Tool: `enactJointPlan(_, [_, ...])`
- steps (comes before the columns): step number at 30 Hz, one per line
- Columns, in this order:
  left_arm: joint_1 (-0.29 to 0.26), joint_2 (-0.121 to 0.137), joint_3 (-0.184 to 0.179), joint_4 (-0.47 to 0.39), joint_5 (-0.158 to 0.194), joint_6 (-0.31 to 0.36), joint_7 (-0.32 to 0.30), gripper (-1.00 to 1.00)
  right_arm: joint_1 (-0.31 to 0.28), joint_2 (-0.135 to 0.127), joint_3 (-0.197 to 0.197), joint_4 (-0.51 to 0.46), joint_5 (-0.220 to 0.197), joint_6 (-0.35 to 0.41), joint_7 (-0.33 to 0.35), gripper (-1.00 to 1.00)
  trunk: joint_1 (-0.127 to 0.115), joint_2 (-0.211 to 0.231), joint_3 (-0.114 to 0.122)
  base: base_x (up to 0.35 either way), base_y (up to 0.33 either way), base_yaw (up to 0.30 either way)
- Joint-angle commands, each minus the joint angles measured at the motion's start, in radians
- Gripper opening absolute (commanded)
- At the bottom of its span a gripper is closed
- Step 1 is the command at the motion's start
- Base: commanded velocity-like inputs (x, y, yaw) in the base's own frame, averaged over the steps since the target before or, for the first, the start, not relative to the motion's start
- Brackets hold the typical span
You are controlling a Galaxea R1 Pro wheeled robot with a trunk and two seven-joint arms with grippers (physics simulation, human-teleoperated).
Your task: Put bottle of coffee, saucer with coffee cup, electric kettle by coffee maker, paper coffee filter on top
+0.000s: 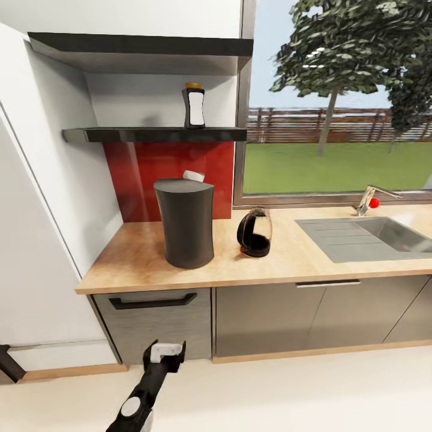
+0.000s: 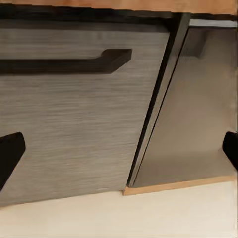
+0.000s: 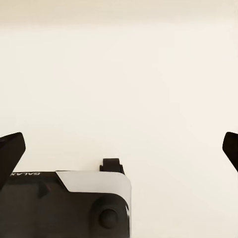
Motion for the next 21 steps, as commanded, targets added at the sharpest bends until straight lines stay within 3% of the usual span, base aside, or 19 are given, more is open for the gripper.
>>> enactJointPlan(1, [-0.011, -0.004, -0.007, -0.008, 0.009, -0.003, 0.003, 1.00, -0.001, 0.000, 0.009, 0.001, -0.009, -0.003, -0.003, 1.00, 0.001, -0.002, -0.002, 0.000, 0.000, 0.000])
enactJointPlan(4, [-0.069, -0.018, -0.024, -0.116, 0.010, 0.002, 0.004, 1.00, -0.001, 0.000, 0.008, 0.001, -0.009, -0.004, -0.002, 1.00, 0.001, -0.002, -0.002, 0.000, 0.000, 0.000])
enactJointPlan(6, [-0.088, -0.027, -0.027, -0.251, 0.010, 0.022, 0.005, 1.00, -0.001, 0.001, 0.009, 0.001, -0.009, -0.004, -0.002, 1.00, 0.001, -0.002, -0.002, 0.000, 0.000, 0.000])
enactJointPlan(10, [-0.126, -0.050, -0.028, -0.438, 0.009, 0.110, 0.007, 1.00, -0.001, -0.001, 0.008, 0.000, -0.009, -0.016, -0.002, 1.00, 0.001, -0.002, -0.002, 0.000, 0.000, 0.000])
enactJointPlan(16, [-0.229, -0.060, -0.028, -0.513, 0.010, 0.214, 0.009, 1.00, -0.001, -0.001, 0.007, 0.002, -0.009, -0.049, -0.002, 1.00, 0.001, -0.002, -0.002, 0.000, 0.000, 0.000])
enactJointPlan(21, [-0.306, -0.081, -0.028, -0.533, 0.010, 0.252, 0.010, 1.00, 0.000, -0.001, 0.007, 0.002, -0.009, -0.051, -0.002, 1.00, 0.001, -0.002, -0.002, 0.000, 0.000, 0.000])
